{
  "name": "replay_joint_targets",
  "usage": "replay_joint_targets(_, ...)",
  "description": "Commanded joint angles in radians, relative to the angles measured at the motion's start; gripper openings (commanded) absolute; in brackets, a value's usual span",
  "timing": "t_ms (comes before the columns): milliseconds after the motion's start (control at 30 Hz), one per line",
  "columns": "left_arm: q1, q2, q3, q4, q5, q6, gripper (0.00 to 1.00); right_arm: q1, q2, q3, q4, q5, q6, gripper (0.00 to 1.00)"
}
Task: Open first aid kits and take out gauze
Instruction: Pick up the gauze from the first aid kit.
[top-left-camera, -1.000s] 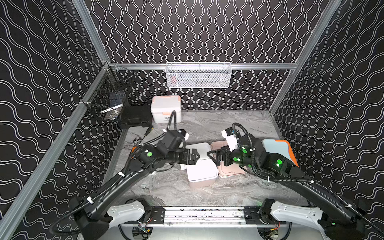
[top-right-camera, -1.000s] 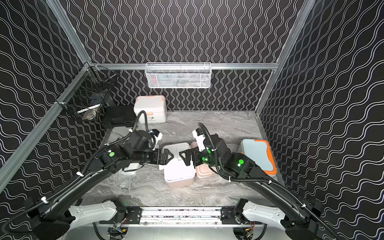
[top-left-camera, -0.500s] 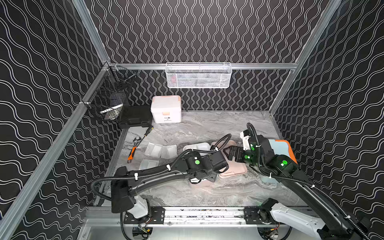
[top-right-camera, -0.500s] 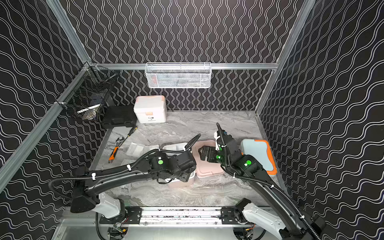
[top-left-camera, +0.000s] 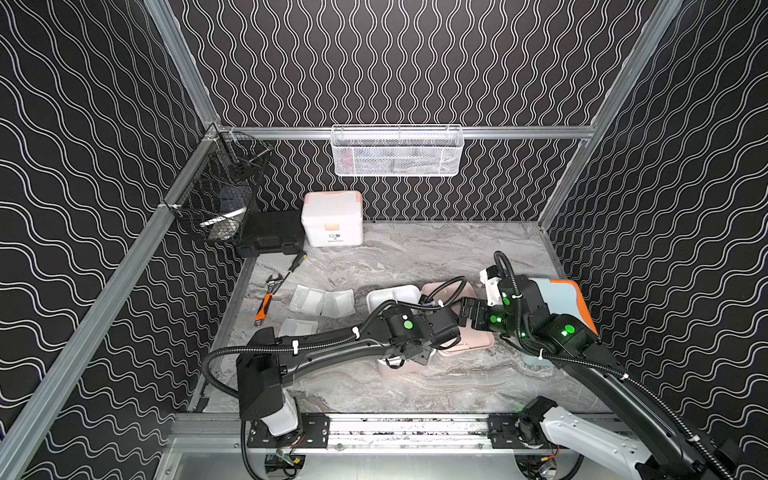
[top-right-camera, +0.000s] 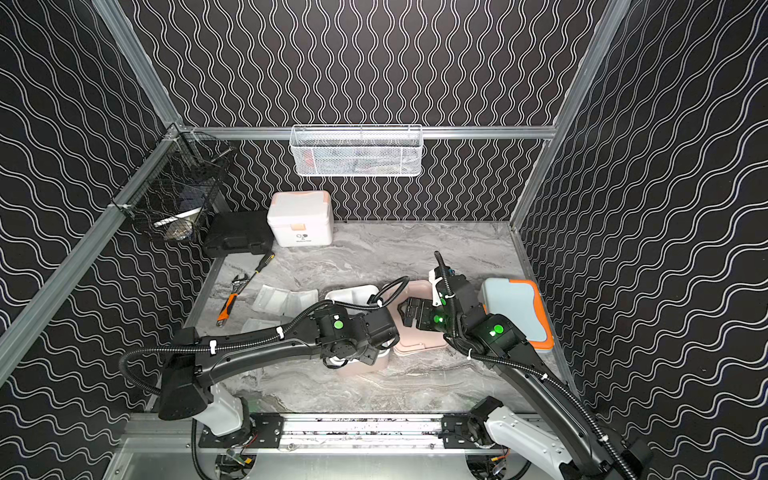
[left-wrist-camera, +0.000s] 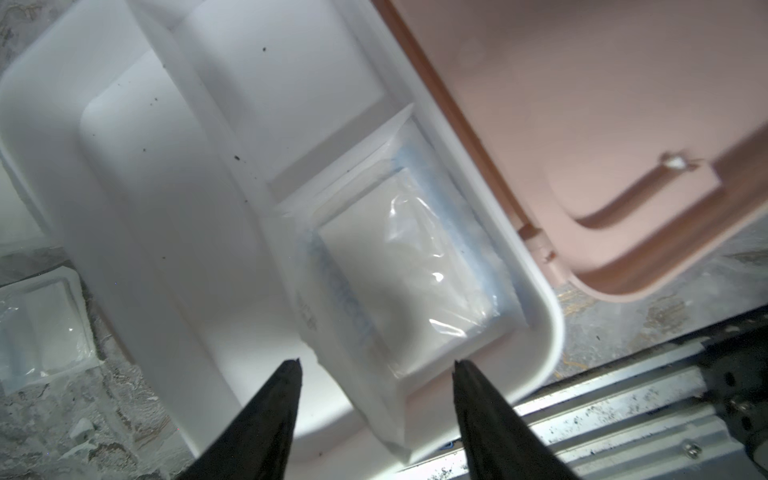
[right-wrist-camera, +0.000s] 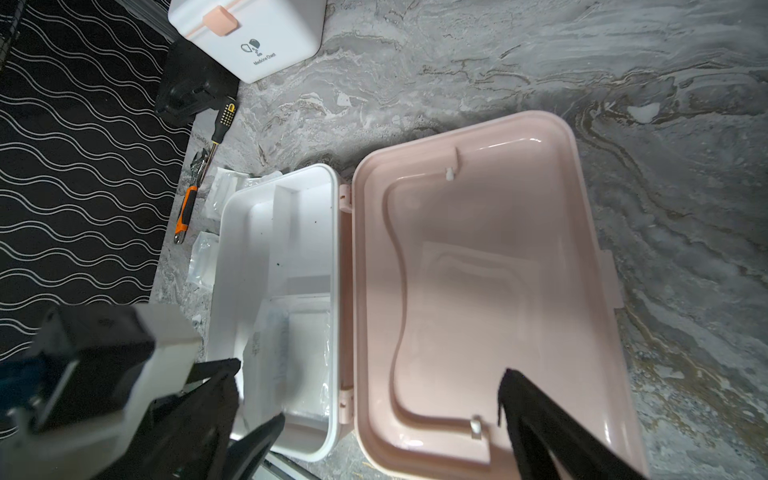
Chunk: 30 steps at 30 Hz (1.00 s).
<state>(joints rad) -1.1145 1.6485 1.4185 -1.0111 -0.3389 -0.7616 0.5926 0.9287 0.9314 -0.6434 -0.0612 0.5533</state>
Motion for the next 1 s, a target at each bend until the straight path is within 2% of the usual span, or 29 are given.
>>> replay_joint_targets(0,0.026,-0.014,-0.028,0.029,0.016,-0.016,0.54,-0.001,0.005,-0.002,0.021,-0.027,0.001,1.00)
replay_joint_targets(267,0.056,-0.044,-0.074,0.101,0.074,-0.008,0.24,-0.002,0.005,-0.011,0.025,-0.045,0.002,1.00)
replay_joint_targets(567,0.064,-0.074,-0.078,0.091,0.064,-0.008,0.12,-0.002,0.020,-0.005,0.031,-0.063,0.003,1.00)
replay_joint_targets(800,0.068,-0.112,-0.073,0.086,0.057,-0.007,0.08,-0.002,0.038,0.003,0.037,-0.099,-0.001,1.00)
replay_joint_targets(967,0.080,-0.150,-0.081,0.098,0.066,0.007,0.00,-0.002,0.042,0.008,0.057,-0.171,-0.021,1.00)
